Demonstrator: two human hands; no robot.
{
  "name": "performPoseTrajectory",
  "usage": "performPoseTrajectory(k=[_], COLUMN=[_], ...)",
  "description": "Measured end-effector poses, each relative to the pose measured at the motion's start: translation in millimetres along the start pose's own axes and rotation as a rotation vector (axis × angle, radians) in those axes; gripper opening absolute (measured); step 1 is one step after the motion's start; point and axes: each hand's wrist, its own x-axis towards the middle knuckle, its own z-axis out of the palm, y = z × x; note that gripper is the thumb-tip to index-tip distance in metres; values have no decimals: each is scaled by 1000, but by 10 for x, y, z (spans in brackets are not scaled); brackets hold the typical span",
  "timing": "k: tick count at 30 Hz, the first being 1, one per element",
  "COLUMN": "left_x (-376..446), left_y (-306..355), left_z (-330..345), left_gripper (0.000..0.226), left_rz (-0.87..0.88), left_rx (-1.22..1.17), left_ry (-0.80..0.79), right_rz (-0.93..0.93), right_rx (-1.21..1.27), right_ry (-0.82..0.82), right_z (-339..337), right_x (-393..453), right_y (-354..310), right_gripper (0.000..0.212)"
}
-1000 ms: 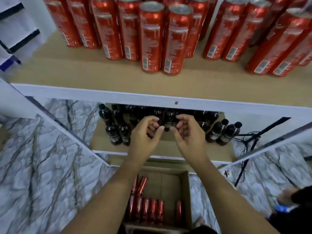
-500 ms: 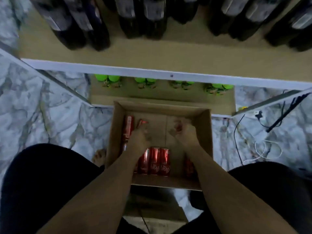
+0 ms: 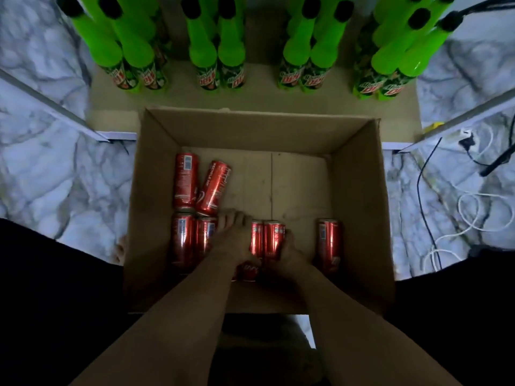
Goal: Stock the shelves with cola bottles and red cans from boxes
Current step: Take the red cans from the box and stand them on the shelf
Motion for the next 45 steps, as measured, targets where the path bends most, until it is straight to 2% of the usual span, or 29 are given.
performPoseTrajectory(k=[3,6,8,11,13,15,17,18,21,23,25,27,30,31,33,35,37,40,43,45], left_x=[-10,-83,-104,-160,-204,-256,-293,-305,-286,-289,-258,-251,-230,-214,-177,-161,-228,-407,-694,-936], left_y=[40,32,36,116,129,136,171,196,212,192,159,148,111,97,69,51,95,130,179,297], left_z=[19,-55,-157,-280,-334,-412,-494,-520,-539,-548,-552,-597,-709,-756,-854,-988,-1261,-1811,-2414,-2843], left_gripper=[115,117,107,93,98,112,120,120,109,103,92,68,31,22,13,12,14,29,46,48], left_rz=[4,86,134,172,152,110,11,-54,-267,-356,-355,-336,-310,-304,-299,-297,-297,-239,17,45], left_rx=[-41,-51,-94,-329,-628,-894,-1011,-1023,-1104,-1142,-1112,-1180,-1267,-1266,-1252,-1325,-1410,-1471,-1270,-1159], left_ry=[23,28,85,73,21,-25,-53,-60,-45,-80,-78,1,93,112,132,110,64,-64,-143,-30], right_rz=[5,27,65,104,100,92,86,82,27,-54,-140,-189,-227,-251,-302,-339,-373,-430,-492,-566], right_rx=[-2,8,61,139,177,240,299,303,207,98,-55,-193,-235,-239,-205,-39,90,106,115,160], right_ry=[14,38,32,32,62,123,178,224,416,488,543,564,516,515,575,633,663,644,656,664], right_z=[62,48,-11,-82,-140,-217,-271,-294,-341,-362,-381,-400,-424,-437,-463,-503,-608,-878,-1207,-1421], right_x=[63,89,34,95,71,-167,-305,-323,-364,-393,-405,-368,-264,-225,-142,-120,-188,-507,-1042,-1473], right_y=[74,116,95,158,115,-73,-185,-197,-231,-264,-304,-359,-421,-435,-456,-483,-581,-873,-1269,-1546], right_gripper=[112,115,118,115,92,53,30,28,58,54,42,41,63,64,52,44,45,47,52,52])
